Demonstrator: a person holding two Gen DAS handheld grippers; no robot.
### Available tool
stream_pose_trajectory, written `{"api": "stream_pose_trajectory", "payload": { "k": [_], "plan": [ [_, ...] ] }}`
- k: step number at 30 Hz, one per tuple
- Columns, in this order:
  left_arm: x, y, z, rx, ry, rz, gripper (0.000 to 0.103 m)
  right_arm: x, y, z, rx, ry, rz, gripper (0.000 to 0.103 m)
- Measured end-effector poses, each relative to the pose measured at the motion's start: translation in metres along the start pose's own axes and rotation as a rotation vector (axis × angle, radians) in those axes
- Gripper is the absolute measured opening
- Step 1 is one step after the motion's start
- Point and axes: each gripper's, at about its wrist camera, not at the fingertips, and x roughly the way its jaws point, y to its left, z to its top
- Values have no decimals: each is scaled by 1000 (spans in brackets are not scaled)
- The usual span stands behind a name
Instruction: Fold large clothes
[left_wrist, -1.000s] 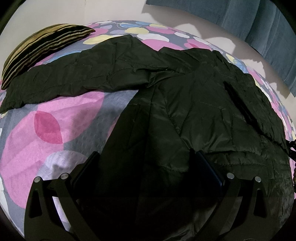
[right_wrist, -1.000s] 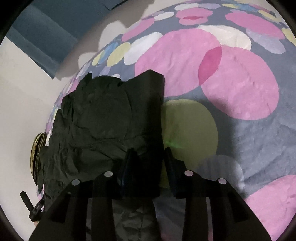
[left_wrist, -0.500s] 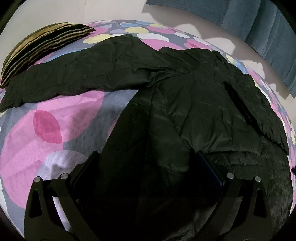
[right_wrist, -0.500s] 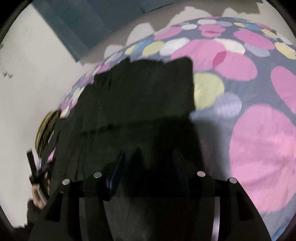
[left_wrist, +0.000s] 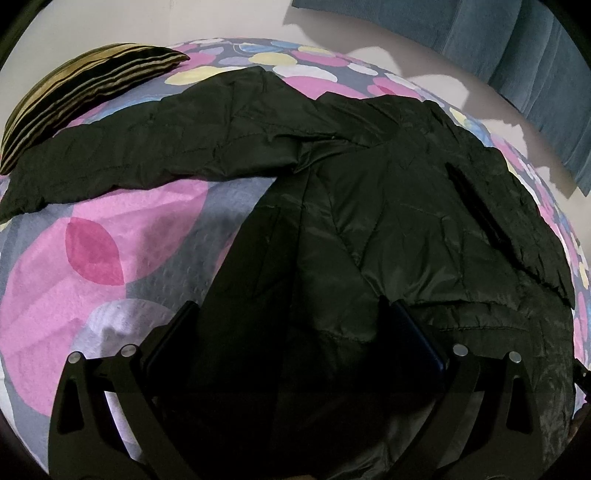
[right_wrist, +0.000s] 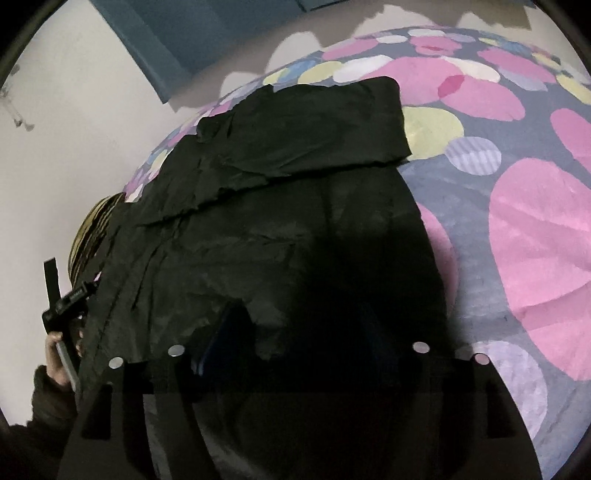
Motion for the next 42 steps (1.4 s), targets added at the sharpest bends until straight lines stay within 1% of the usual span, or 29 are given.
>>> {"api": "stream_pose_trajectory", "payload": {
  "k": [4,10,15,18,21,24,26,30,34,37,40,42],
  "plan": [
    [0,-1,1,6,3,2,101,1,1,-1,-10,-8,8,75],
    [-9,4,0,0,11,-18,101,2,1,-1,-22,-17,27,80],
    [-31,13,-5,-9,-22,-47,101,1,-1,-2,-14,-24,47,81],
    [-48,27,-4,-43,-52,-74,101,-1,-3,-3,-6,-28,59,81],
    [-64,49,-3,-80,-89,-77,101,-2,-4,-3,-6,-30,61,81],
    [-73,75,-4,-111,-113,-48,101,-2,-4,-3,-8,-30,58,81],
    [-75,98,-5,-150,-118,-36,101,-2,-3,-3,-11,-30,55,81],
    [-76,144,-8,-251,-119,-29,101,-4,-3,-3,-15,-31,52,81],
    [-78,189,-8,-344,-157,-5,101,-4,-3,-3,-14,-32,52,81],
    [-75,221,-4,-403,-178,-11,101,-4,-3,-2,-15,-31,52,81],
    [-66,246,6,-442,-192,-19,101,-4,-3,-3,-16,-32,51,81],
    [-60,257,13,-447,-196,-19,101,-4,-3,-3,-17,-32,50,81]
  ]
}}
